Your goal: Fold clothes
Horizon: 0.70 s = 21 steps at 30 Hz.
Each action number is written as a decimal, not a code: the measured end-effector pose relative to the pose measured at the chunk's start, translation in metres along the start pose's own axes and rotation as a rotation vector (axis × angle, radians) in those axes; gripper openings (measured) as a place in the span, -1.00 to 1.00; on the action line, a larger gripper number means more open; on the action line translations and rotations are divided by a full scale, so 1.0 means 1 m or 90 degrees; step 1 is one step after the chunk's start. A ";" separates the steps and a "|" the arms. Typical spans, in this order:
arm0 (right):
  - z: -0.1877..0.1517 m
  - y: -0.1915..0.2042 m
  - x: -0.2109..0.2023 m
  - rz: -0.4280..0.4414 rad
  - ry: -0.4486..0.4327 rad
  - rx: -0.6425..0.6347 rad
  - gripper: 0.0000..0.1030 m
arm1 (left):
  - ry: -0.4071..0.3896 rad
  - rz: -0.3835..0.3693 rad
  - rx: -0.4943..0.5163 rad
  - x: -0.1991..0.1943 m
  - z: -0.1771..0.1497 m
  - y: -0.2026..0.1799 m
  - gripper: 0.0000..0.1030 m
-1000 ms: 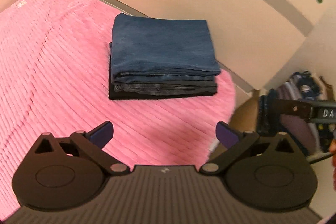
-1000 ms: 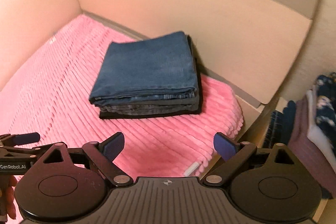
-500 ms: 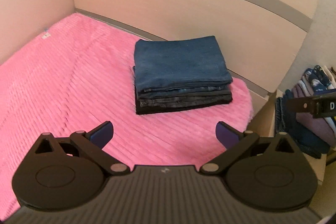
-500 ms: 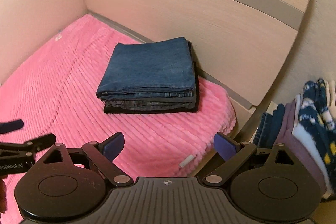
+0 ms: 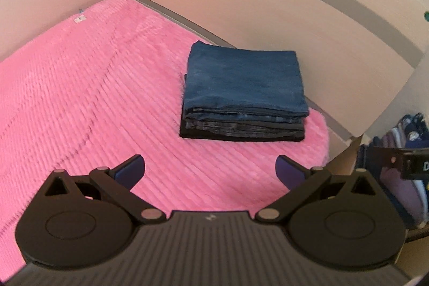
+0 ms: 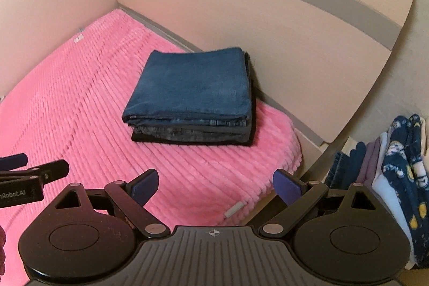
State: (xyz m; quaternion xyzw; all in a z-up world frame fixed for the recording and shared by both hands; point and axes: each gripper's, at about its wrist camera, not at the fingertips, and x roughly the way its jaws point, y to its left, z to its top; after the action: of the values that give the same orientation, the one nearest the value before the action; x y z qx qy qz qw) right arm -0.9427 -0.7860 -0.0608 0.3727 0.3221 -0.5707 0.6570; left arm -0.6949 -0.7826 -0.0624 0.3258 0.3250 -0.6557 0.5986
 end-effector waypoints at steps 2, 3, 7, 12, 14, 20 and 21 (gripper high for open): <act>0.000 0.000 0.000 0.001 -0.002 -0.002 0.84 | 0.003 0.000 0.003 0.002 -0.001 -0.002 0.98; 0.000 0.000 0.000 0.001 -0.002 -0.002 0.84 | 0.005 0.000 0.004 0.002 -0.002 -0.003 0.98; 0.000 0.001 -0.002 0.001 -0.002 -0.004 0.84 | 0.009 0.001 0.015 0.004 -0.003 -0.008 0.98; 0.000 0.003 -0.004 0.001 -0.003 -0.006 0.84 | 0.009 0.000 0.020 0.004 -0.004 -0.011 0.98; -0.001 0.004 -0.004 0.002 -0.003 -0.007 0.84 | 0.012 0.000 0.022 0.005 -0.005 -0.012 0.98; -0.003 0.007 -0.005 0.005 -0.003 -0.010 0.84 | 0.020 0.001 0.031 0.005 -0.009 -0.016 0.98; -0.004 0.007 -0.006 0.005 -0.003 -0.011 0.84 | 0.020 0.002 0.033 0.005 -0.009 -0.017 0.98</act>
State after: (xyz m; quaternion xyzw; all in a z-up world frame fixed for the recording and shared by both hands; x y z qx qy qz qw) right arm -0.9371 -0.7794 -0.0569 0.3669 0.3237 -0.5663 0.6632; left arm -0.7116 -0.7774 -0.0711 0.3518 0.3165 -0.6581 0.5856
